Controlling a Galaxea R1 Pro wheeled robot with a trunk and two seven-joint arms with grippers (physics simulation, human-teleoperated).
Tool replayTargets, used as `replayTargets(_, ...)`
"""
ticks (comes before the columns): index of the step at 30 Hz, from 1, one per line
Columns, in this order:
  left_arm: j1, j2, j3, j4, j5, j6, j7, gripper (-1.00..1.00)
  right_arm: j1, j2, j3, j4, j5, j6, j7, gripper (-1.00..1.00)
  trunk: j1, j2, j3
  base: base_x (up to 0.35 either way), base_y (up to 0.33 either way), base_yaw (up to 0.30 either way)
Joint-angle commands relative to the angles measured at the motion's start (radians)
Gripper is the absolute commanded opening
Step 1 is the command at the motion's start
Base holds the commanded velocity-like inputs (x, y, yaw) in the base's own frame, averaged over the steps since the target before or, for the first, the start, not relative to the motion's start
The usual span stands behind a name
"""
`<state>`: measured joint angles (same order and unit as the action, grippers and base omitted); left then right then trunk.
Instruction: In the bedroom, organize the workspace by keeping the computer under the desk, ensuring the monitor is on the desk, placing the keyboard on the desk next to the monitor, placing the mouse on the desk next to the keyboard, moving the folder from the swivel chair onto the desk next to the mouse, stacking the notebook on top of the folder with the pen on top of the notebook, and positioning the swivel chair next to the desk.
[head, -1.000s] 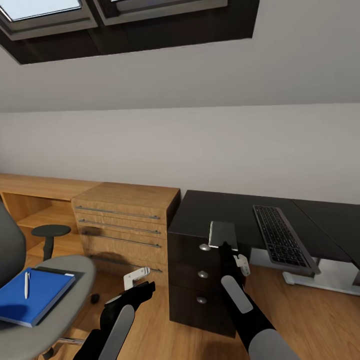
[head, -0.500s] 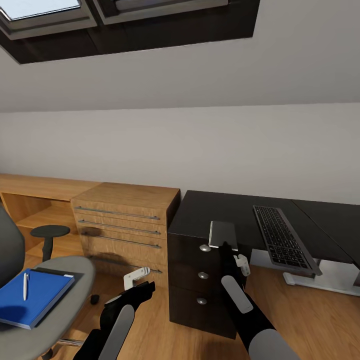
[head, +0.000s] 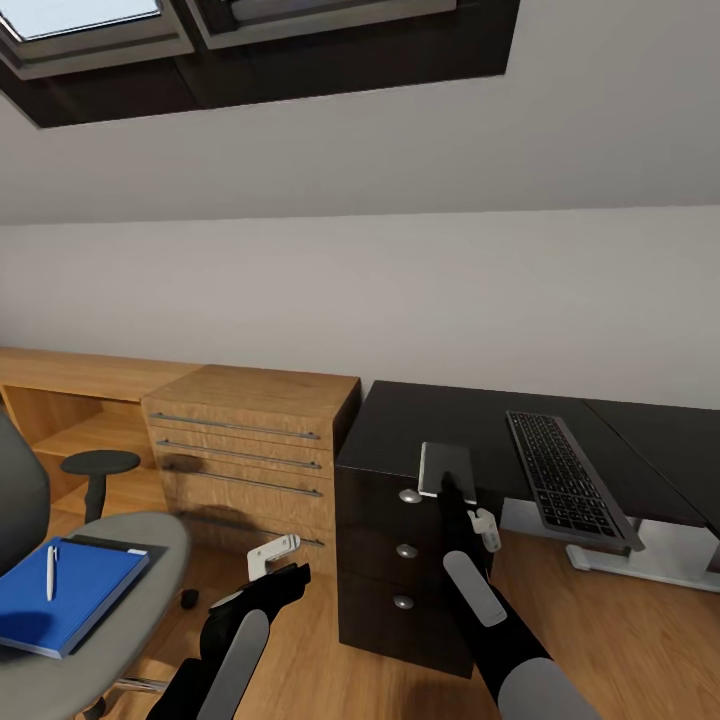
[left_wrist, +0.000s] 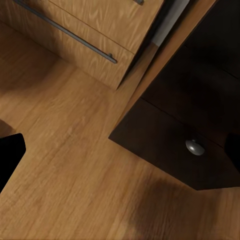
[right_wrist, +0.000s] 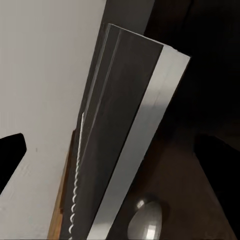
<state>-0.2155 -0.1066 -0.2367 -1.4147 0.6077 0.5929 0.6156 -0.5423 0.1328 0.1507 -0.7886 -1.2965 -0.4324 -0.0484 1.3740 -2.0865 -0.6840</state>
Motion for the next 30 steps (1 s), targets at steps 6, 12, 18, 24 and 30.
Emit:
replayTargets(6, -0.001, 0.000, -0.001, -0.001, 0.010, 0.001, 0.010, 1.00, -0.001, -0.001, 0.004, -0.001, -0.004, -0.006, -0.004, 1.00, 0.000, -0.001, -0.001, 0.000, 0.000, 0.000)
replayTargets(12, -0.001, -0.001, -0.001, 0.010, 0.010, 0.001, 0.010, 1.00, -0.001, -0.001, 0.004, -0.001, -0.004, -0.006, -0.004, 1.00, 0.000, -0.001, -0.001, 0.000, 0.000, 0.000)
replayTargets(18, -0.001, -0.001, -0.001, 0.016, 0.009, 0.000, 0.010, 1.00, -0.001, -0.001, 0.004, -0.001, -0.004, -0.006, -0.004, 1.00, 0.000, -0.001, -0.001, 0.000, 0.000, 0.000)
replayTargets(24, -0.001, -0.001, -0.002, 0.017, 0.009, 0.000, 0.010, 1.00, -0.001, -0.001, 0.004, -0.001, -0.004, -0.006, -0.004, 1.00, 0.000, -0.001, -0.001, -0.125, 0.000, 0.000)
replayTargets(30, -0.001, -0.001, -0.001, 0.017, 0.009, -0.001, 0.010, 1.00, -0.001, -0.001, 0.004, -0.001, -0.004, -0.006, -0.004, 1.00, 0.000, -0.001, -0.001, -0.286, 0.000, 0.000)
